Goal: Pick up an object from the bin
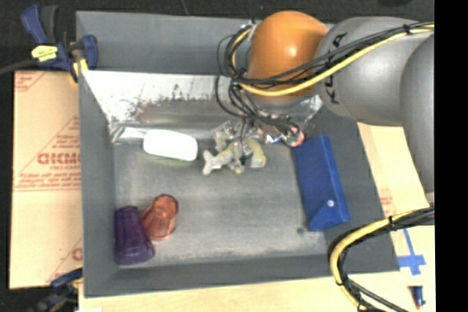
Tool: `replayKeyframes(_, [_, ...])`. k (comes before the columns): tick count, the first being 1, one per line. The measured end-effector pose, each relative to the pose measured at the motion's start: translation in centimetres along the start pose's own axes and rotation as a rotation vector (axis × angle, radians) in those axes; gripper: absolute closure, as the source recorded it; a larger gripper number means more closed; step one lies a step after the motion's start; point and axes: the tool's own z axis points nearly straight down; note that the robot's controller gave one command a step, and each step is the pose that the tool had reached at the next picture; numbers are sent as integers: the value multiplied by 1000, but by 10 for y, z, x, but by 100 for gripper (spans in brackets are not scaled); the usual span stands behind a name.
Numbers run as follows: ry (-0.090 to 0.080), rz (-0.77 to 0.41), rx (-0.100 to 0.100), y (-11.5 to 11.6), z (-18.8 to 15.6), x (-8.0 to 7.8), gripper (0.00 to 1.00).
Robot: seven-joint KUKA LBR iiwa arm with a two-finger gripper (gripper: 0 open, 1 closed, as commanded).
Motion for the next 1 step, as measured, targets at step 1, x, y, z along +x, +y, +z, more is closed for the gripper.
replayKeyframes(1, [-8,39,5,11,-85,-21,100])
